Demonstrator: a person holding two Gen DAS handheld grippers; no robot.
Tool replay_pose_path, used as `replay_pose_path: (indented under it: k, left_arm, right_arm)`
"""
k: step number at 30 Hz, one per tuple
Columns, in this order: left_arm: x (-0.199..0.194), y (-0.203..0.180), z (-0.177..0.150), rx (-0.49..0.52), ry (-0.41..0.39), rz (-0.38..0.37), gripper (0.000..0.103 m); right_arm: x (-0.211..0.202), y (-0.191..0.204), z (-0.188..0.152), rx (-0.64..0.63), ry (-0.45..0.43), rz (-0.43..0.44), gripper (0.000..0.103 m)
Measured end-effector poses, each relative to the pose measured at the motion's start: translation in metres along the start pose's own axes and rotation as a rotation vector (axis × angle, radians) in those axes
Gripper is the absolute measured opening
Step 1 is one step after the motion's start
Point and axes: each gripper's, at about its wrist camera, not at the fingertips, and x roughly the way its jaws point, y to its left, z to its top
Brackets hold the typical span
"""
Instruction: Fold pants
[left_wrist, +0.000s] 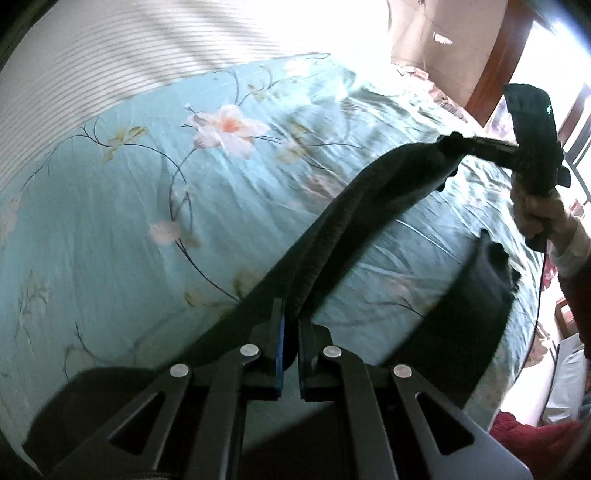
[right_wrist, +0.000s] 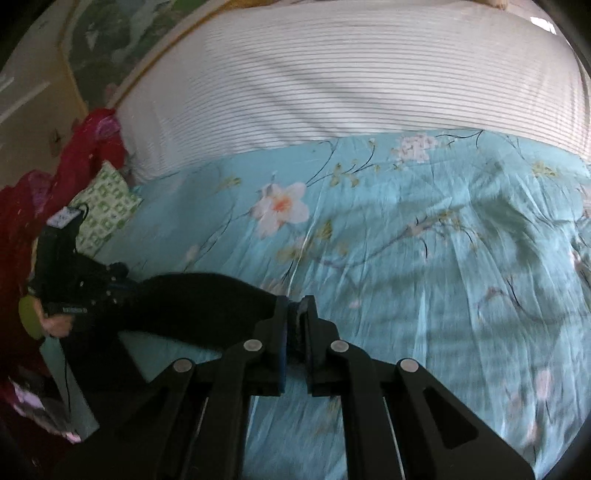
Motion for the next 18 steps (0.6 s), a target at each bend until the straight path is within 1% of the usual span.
replay_pose_path:
  k: [4, 9, 13, 18]
  left_arm:
    - [-0.005, -0.017, -0.017, -0.012, -0.009, -0.010, 0.003]
    - [-0.020, -0.036, -0.044, -0.042, -0.021, -0.034, 0.003]
    - [-0.031, -0.054, -0.061, -0.047, -0.034, -0.057, 0.003]
    - [-0.037, -0.073, -0.077, -0.049, -0.038, -0.063, 0.003]
  right_arm:
    - [-0.020, 0.007, -0.028, -0.013, -0.003, 0.005, 0.008]
    - [-0.039, 0.014, -0.054, -0.020, 0.003, 0.006, 0.008]
    - [-0.052, 0.021, -0.071, -0.025, -0.002, -0.005, 0.008]
    - [-0.071, 0.026, -0.089, -0.021, -0.018, -0.011, 0.008]
